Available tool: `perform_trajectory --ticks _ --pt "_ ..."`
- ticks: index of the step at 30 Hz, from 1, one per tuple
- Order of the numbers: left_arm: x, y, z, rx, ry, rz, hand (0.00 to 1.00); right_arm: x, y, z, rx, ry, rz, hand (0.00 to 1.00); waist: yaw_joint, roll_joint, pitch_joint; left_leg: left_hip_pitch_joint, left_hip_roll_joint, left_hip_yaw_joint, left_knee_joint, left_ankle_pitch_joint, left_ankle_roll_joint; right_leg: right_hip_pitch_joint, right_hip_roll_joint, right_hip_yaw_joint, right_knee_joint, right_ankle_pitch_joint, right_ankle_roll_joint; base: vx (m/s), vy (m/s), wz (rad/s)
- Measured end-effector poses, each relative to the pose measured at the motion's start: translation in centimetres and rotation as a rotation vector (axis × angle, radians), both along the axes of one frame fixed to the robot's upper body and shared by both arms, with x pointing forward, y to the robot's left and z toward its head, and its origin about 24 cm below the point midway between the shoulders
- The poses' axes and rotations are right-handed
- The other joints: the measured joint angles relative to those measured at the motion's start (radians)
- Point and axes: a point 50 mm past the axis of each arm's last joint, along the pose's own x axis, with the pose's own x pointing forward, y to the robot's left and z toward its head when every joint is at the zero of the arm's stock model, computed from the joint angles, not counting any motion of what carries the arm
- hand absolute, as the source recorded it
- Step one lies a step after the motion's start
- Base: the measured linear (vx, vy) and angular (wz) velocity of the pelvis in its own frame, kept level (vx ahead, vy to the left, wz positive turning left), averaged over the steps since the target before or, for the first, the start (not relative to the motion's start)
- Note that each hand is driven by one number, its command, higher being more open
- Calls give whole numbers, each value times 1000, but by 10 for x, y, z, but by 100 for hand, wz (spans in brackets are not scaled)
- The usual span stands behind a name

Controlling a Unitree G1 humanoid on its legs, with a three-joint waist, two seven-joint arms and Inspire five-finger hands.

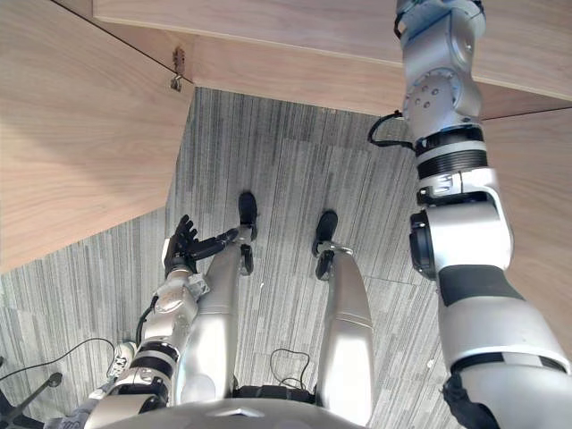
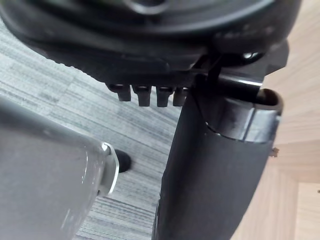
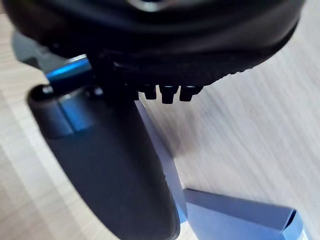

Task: Walk over to the cabinet, pick up the folder, carry it to the office cabinet, place the folder inside the office cabinet, then close the office cabinet door

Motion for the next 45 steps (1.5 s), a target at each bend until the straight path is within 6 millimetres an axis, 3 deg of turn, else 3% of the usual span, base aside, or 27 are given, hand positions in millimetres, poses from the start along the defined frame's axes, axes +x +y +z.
perform_trajectory --ticks 11,20,29,40,45 --pt "0 1 -1 9 1 -32 100 6 -15 -15 -156 68 -50 100 -6 0 0 8 2 3 3 -1 2 17 0 -5 -8 1 2 0 0 0" --pt "-6 6 -5 38 7 -94 100 -8 -29 -39 -780 104 -46 100 -7 -1 -1 16 4 10 9 -6 8 25 0 -2 -5 1 3 0 0 0" --pt "-10 13 -9 89 34 -114 100 -15 -33 -65 -967 151 -24 100 -5 -23 -19 26 5 17 9 -9 11 33 1 0 -7 0 3 0 0 0" --pt "-14 15 -14 129 65 -124 100 -29 -27 -101 -1366 148 -118 100 4 -49 -34 42 15 27 2 -17 12 53 9 2 -31 1 5 6 4 -2" --pt "-14 15 -13 133 61 -126 100 -34 -27 -106 -1360 135 -119 100 9 -49 -34 42 17 30 1 -18 12 54 9 1 -34 2 5 0 0 0"
